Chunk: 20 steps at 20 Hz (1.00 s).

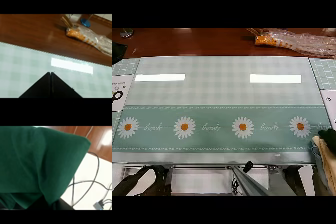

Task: Fold the shirts.

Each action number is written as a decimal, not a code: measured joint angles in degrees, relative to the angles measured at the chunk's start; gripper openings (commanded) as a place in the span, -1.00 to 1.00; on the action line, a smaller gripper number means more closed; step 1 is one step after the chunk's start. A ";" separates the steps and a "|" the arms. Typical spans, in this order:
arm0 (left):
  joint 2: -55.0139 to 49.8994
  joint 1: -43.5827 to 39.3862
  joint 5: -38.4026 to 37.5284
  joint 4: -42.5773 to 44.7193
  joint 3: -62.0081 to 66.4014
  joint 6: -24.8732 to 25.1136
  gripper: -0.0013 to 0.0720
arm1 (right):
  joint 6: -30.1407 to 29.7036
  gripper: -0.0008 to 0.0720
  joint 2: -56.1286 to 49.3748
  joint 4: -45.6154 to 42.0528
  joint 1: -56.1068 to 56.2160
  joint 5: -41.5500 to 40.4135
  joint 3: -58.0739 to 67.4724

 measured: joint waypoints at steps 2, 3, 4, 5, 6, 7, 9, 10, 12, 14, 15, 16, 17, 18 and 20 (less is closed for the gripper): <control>0.00 0.61 0.42 0.20 0.00 0.04 -0.90 | -0.50 -0.66 0.39 -1.20 -0.04 0.04 -0.87; 0.00 0.83 0.83 0.37 0.00 0.07 -0.90 | -0.70 -0.66 0.61 -1.86 -0.04 0.04 -1.18; 0.00 0.96 1.14 0.42 0.00 0.09 -0.90 | -0.76 -0.63 0.83 -2.40 -0.04 0.02 -1.38; 0.00 1.09 1.42 0.48 0.00 0.20 -0.90 | -0.92 -0.30 1.03 -2.84 -0.04 0.04 -1.53; 0.00 1.18 1.53 0.57 0.00 0.20 -0.90 | -0.94 0.11 1.20 -3.23 -0.04 0.04 -1.62; 0.02 1.25 1.79 0.57 0.00 0.37 -0.90 | -1.05 0.20 1.46 -3.65 -0.04 0.04 -1.73; 0.00 1.31 2.05 0.59 0.00 0.90 -0.90 | -1.11 0.23 2.14 -3.61 -0.04 0.04 -1.84; 0.00 1.31 2.19 0.59 0.00 1.18 -0.90 | -1.11 0.23 2.62 -3.82 -0.04 0.04 -1.84; 0.00 1.36 2.54 0.59 0.00 1.53 -0.90 | -1.11 0.23 3.56 -4.00 -0.04 -0.02 -1.88; 0.02 1.36 2.60 0.61 0.00 1.70 -0.90 | -1.11 0.23 4.28 -3.74 -0.04 -0.81 -1.88; 0.00 1.36 2.71 0.61 0.00 1.73 -0.90 | -1.09 0.23 4.46 -2.47 -0.04 -1.81 -1.90; 0.00 1.36 2.64 0.66 0.00 1.77 -0.90 | -1.11 0.25 4.59 -0.09 -0.04 -3.17 -1.88; 0.00 1.29 2.10 0.81 0.04 1.92 -0.90 | -1.27 0.36 4.70 3.56 -0.04 -5.18 -1.90; -0.02 1.05 1.11 1.16 0.20 2.12 -0.86 | -1.68 0.36 4.76 8.04 -0.04 -7.54 -1.90; -0.37 -0.31 -2.75 3.08 0.92 2.10 -0.24 | -2.64 0.36 4.87 18.29 -0.04 -12.90 -1.90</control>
